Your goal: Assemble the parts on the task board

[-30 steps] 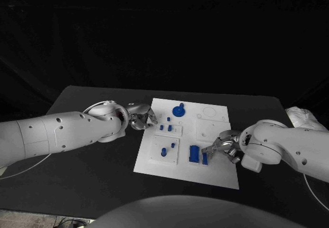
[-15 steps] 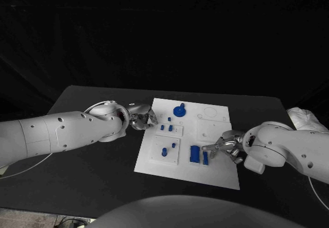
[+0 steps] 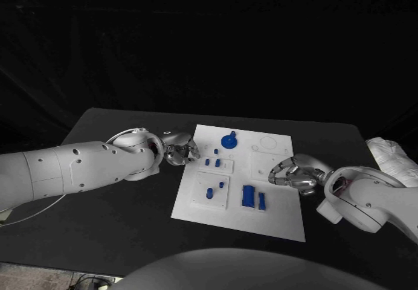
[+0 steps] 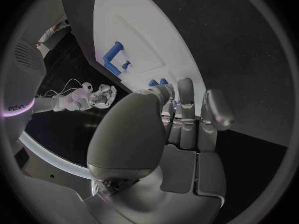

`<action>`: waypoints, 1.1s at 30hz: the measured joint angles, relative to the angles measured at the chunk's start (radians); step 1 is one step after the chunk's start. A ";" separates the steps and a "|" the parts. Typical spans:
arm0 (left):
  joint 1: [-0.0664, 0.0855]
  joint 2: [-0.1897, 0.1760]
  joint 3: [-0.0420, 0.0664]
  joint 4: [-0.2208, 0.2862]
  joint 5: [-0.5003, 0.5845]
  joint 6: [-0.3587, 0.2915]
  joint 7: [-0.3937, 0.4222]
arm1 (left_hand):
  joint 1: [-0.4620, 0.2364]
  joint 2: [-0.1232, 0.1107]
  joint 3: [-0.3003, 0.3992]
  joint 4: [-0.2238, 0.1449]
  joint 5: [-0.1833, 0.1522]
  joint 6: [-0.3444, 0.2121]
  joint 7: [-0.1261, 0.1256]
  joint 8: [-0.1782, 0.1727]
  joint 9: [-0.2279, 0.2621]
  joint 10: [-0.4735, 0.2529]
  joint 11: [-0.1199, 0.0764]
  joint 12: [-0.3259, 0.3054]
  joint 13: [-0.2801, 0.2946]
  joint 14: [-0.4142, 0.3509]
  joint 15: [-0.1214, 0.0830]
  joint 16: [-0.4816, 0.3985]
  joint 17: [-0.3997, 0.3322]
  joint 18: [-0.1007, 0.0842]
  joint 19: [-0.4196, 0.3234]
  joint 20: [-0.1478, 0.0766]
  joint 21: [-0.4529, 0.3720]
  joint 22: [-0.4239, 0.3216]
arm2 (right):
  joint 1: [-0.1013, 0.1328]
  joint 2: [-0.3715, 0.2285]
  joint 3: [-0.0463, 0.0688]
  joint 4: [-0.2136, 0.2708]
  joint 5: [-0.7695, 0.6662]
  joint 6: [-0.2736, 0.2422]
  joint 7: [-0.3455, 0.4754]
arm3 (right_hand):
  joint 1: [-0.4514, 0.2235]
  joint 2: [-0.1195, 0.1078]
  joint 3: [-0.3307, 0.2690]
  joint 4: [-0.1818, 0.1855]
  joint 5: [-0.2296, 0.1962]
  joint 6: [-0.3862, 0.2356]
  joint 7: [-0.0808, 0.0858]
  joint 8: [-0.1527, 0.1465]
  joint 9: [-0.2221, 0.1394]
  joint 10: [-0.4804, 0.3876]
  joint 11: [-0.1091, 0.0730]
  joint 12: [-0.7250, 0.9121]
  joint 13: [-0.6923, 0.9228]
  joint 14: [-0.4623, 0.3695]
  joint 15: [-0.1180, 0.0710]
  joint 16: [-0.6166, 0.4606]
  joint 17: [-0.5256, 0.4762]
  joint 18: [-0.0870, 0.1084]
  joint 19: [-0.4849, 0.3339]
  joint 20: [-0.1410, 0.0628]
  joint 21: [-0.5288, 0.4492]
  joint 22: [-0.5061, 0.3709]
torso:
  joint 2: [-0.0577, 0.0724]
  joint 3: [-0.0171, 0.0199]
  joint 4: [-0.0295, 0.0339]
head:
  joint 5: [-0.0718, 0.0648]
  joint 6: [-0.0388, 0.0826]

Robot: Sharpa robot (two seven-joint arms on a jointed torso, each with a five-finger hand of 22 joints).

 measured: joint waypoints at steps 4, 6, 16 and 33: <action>0.000 -0.004 0.000 0.002 0.001 -0.001 0.001 | 0.000 0.000 0.003 -0.003 0.000 0.000 0.000 0.000 0.000 0.004 0.004 0.000 0.000 0.000 0.000 0.000 0.000 0.000 0.000 0.000 0.000 0.000 | -0.012 -0.016 0.000 0.020 -0.078 -0.039 0.086 | 0.050 0.009 -0.015 -0.019 -0.094 -0.083 0.018 0.051 0.048 0.001 0.013 0.000 0.000 0.000 0.011 0.000 0.000 0.000 -0.018 0.018 -0.009 0.001 | 0.000 -0.0012 -0.0018 | -0.002 0.000; 0.000 -0.008 0.000 0.004 0.001 -0.002 0.001 | 0.000 0.000 0.003 -0.003 0.000 0.000 0.000 0.000 0.001 0.004 0.004 0.000 0.000 0.000 0.000 0.000 0.000 0.000 0.000 0.000 0.000 0.000 | -0.025 -0.020 -0.001 0.024 -0.133 -0.054 0.125 | 0.067 0.009 -0.029 -0.019 -0.153 -0.108 0.020 0.087 0.069 0.001 0.013 0.000 0.000 0.000 0.011 0.000 0.000 0.000 -0.022 0.022 -0.009 0.001 | -0.001 -0.0025 -0.0041 | -0.003 0.000; 0.000 -0.015 0.000 0.010 0.003 -0.005 0.004 | 0.000 0.000 0.003 -0.003 0.000 0.000 0.000 0.004 0.001 0.004 0.004 0.000 0.000 0.000 0.000 0.000 0.000 0.000 0.000 0.000 0.000 0.000 | -0.095 0.005 -0.003 -0.002 -0.326 -0.087 0.205 | 0.086 0.000 -0.127 0.035 -0.384 -0.149 -0.007 0.357 0.233 -0.001 0.011 0.000 0.000 -0.002 0.013 0.000 0.001 0.000 -0.025 0.025 0.006 0.001 | -0.001 -0.0041 -0.0081 | 0.000 0.000; 0.000 -0.027 0.000 0.017 0.004 -0.007 0.005 | 0.000 0.000 0.003 -0.003 0.000 0.000 0.000 0.004 0.002 0.007 0.000 0.000 0.000 0.000 0.000 0.000 0.000 0.000 0.000 0.000 0.000 0.000 | -0.139 0.042 -0.003 -0.046 -0.414 -0.093 0.208 | 0.096 -0.009 -0.170 0.066 -0.436 -0.193 -0.012 0.462 0.297 0.001 0.002 0.000 0.000 -0.002 0.013 0.000 0.001 0.000 -0.029 0.021 0.011 0.000 | -0.001 -0.0056 -0.0094 | 0.002 0.000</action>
